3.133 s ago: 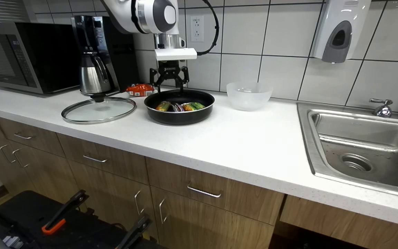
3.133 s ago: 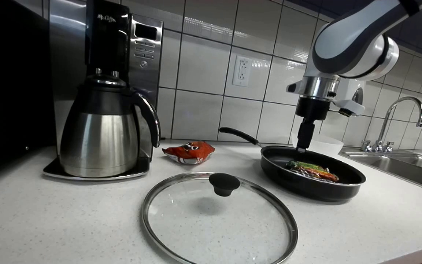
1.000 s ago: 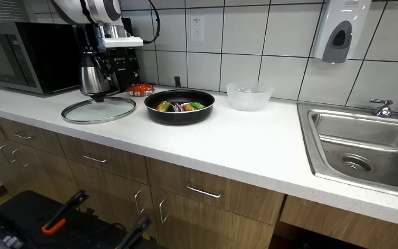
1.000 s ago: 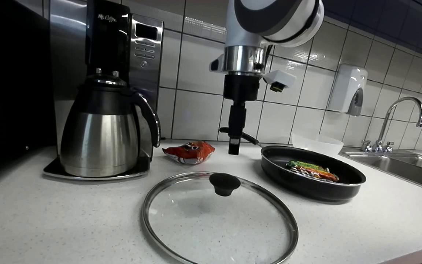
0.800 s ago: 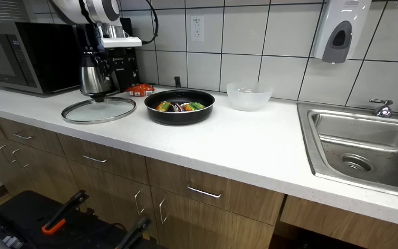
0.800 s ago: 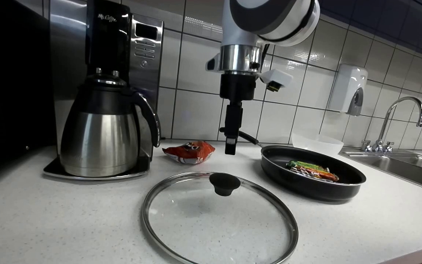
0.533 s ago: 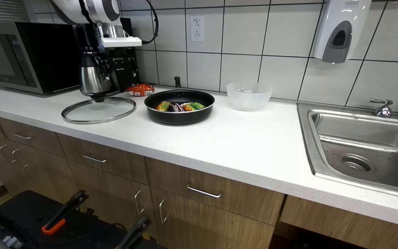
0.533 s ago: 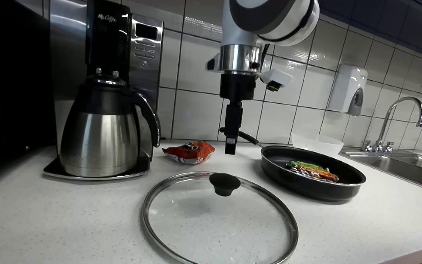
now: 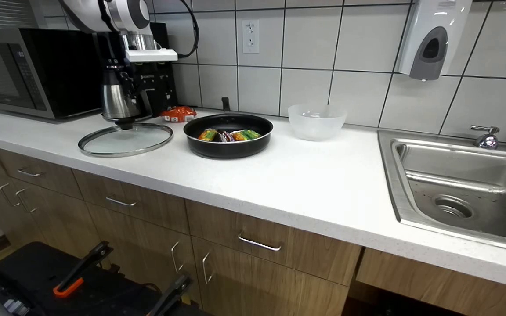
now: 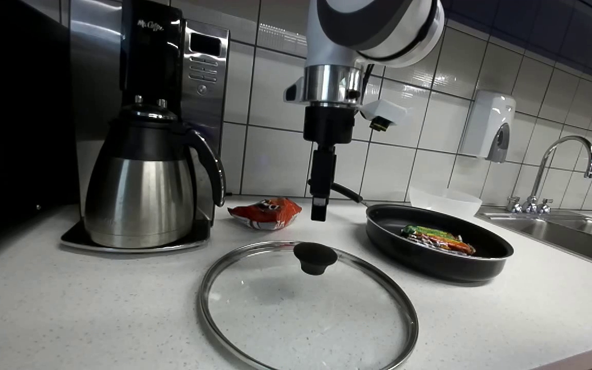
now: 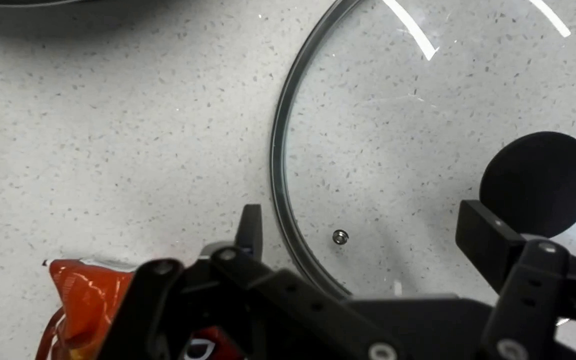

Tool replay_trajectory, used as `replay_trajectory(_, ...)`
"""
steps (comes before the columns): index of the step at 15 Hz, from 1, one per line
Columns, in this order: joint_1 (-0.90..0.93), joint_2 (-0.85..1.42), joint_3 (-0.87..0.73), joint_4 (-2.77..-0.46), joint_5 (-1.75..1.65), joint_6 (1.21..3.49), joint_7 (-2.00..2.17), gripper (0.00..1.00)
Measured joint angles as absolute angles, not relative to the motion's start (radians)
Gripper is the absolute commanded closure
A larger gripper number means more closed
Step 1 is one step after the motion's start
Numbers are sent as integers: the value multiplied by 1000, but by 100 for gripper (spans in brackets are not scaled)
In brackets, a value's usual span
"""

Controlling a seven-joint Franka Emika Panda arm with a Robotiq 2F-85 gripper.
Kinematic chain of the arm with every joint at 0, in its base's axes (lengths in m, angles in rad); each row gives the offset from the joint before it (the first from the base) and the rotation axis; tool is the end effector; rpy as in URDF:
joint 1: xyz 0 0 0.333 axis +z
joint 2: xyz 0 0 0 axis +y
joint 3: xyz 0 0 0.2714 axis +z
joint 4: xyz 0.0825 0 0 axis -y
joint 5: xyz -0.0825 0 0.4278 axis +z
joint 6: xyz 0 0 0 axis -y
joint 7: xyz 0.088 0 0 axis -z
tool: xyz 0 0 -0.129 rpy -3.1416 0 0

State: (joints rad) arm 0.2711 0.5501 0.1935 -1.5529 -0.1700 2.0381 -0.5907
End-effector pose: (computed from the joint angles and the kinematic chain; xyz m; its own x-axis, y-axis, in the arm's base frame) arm 0.6392 0.2937 0.2468 0.4430 0.8937 -0.0710 0.8962 -0.4436 0.0086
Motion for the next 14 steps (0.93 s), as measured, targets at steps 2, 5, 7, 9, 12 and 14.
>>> replay_trajectory(2,276,552,202,-1553,-170,2039,-582,0)
replay_trajectory(5,286,553,214,-1553,-170,2040,-558,0)
replay_trajectory(7,294,554,221,-1553,-170,2040,-542,0)
replay_trajectory(9,302,555,225,-1554,-170,2040,-521,0)
replay_trajectory(12,318,555,226,-1558,-170,2042,-486,0)
replay_trajectory(14,327,555,226,-1565,-170,2049,-464,0)
